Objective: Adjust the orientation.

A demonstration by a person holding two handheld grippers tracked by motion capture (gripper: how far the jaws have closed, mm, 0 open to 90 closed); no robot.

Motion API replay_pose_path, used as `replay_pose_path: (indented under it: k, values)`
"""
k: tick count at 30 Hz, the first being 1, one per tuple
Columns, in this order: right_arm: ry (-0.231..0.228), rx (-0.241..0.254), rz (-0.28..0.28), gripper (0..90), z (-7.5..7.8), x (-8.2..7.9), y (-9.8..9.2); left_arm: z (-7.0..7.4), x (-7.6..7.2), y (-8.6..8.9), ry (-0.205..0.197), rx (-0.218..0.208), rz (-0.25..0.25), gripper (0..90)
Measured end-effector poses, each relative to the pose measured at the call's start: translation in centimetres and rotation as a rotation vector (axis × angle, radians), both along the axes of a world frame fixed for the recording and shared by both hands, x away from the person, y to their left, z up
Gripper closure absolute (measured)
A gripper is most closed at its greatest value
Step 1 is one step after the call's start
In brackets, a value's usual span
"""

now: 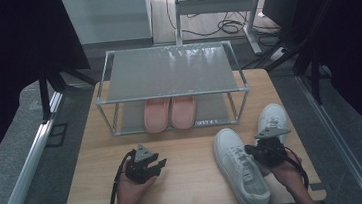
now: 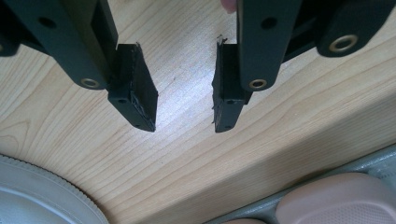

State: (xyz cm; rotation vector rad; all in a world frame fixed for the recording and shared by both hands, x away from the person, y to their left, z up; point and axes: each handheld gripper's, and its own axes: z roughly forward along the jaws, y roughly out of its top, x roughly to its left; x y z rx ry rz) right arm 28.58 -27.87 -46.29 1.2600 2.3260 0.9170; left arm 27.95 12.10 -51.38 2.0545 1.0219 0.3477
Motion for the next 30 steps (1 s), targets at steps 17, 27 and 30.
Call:
replay_pose_path:
  k: [17, 27, 30]
  values:
    - [-0.006, 0.000, 0.025, 90.0, -0.1, 0.2, 1.6, 0.0, 0.1, 0.1, 0.001, 0.000, 0.000, 61.4]
    - [-0.006, -0.006, 0.061, 90.0, -0.1, 0.4, 2.8, 0.0, 0.1, 0.2, 0.001, -0.002, 0.001, 61.6]
    - [-0.004, -0.004, 0.072, 90.0, -0.1, 0.4, 3.0, 0.0, 0.1, 0.2, 0.002, -0.002, 0.001, 61.6]
